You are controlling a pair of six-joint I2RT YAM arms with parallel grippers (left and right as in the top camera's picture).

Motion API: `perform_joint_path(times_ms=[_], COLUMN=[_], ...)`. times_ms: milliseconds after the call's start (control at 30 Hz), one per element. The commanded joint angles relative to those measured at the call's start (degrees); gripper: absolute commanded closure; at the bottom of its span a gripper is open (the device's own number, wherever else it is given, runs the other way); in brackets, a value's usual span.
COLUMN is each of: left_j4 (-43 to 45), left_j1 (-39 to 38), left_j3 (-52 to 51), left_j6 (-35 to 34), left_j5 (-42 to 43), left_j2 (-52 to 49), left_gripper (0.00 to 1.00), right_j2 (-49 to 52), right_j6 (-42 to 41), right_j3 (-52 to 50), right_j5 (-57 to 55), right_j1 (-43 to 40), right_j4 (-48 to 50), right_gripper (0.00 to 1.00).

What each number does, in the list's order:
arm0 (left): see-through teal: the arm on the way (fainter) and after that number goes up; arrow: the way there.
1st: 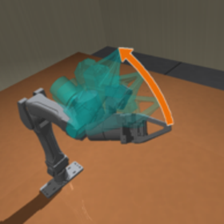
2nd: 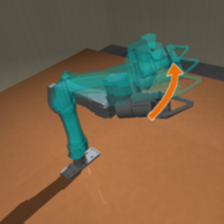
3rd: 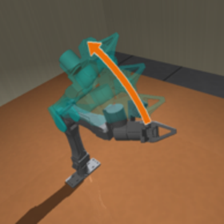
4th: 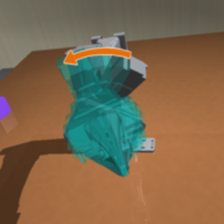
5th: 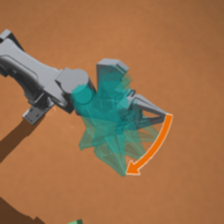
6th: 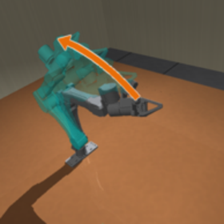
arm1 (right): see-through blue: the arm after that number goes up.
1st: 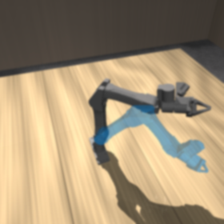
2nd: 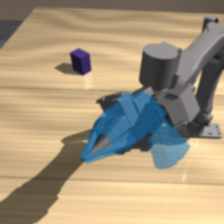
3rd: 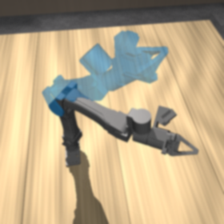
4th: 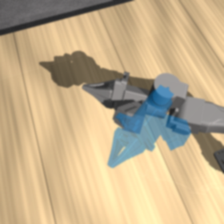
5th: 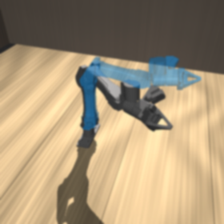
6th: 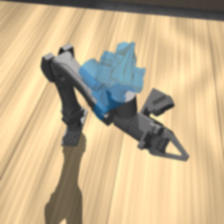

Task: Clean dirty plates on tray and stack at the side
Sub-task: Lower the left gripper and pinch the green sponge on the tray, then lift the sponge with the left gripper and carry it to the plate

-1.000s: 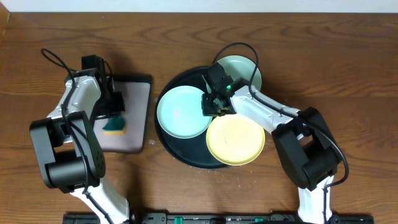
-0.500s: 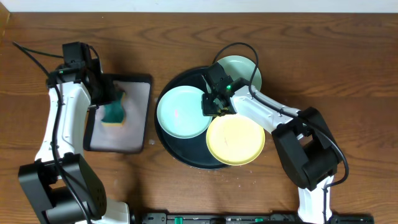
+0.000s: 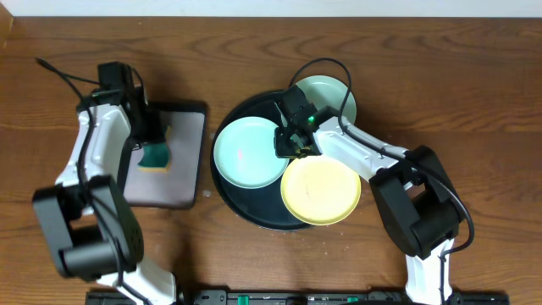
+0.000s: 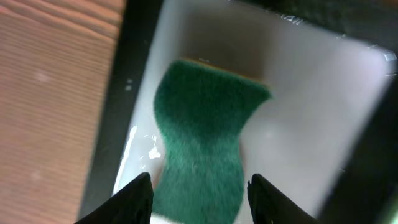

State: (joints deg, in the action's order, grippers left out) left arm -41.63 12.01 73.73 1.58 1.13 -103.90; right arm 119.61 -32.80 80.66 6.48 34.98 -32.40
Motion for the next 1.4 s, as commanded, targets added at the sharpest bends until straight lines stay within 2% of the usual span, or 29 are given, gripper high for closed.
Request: perform_joint_path(times_ms=[0,167,233,267,333,367,667,1033,1367], left_j4=[0.0,0.0,0.2,0.2,0.4,0.5,-2.0,-4.6,-6.1], left_j1=[0.2,0.2,0.2,0.2,0.2,0.2,0.1,0.0,0.0], left_j3=[-1.1,-1.1,-1.1,-1.1,-1.1,-1.1,1.8,2.6,2.4], left_j6=[1.0,1.3,1.4,1.4,1.4,1.4,1.4,-0.2,-3.4], left_j5=[0.0,1.0,1.2,1.2,1.2,1.2,1.8,4.6,4.6], left_j2=[-3.8,-8.6,-9.7,-10.1,-10.4,-10.4,-4.7,15.0,16.7], left_gripper=[0.5,0.5,0.55,0.61,0.85,0.92,0.93,0.93,0.93], right_j2=[2.1,2.1,2.1,2.1,2.1,2.1,2.1,2.1,2.1], right_j6=[0.7,0.7,0.7,0.7,0.7,0.7,0.8,0.7,0.7], right_j3=[0.0,0.0,0.1,0.0,0.0,0.0,0.1,0.0,0.0], right_j5=[-1.1,-1.1,-1.1,-1.1,-1.1,-1.1,-1.1,-1.1,-1.1], right_j1=[0.7,0.7,0.7,0.7,0.7,0.7,0.7,0.7,0.7], right_j4=[0.1,0.1,0.1,0.1,0.1,0.1,0.1,0.1,0.1], right_gripper=[0.9,0.89,0.89,0.89,0.89,0.89,0.88,0.89,0.89])
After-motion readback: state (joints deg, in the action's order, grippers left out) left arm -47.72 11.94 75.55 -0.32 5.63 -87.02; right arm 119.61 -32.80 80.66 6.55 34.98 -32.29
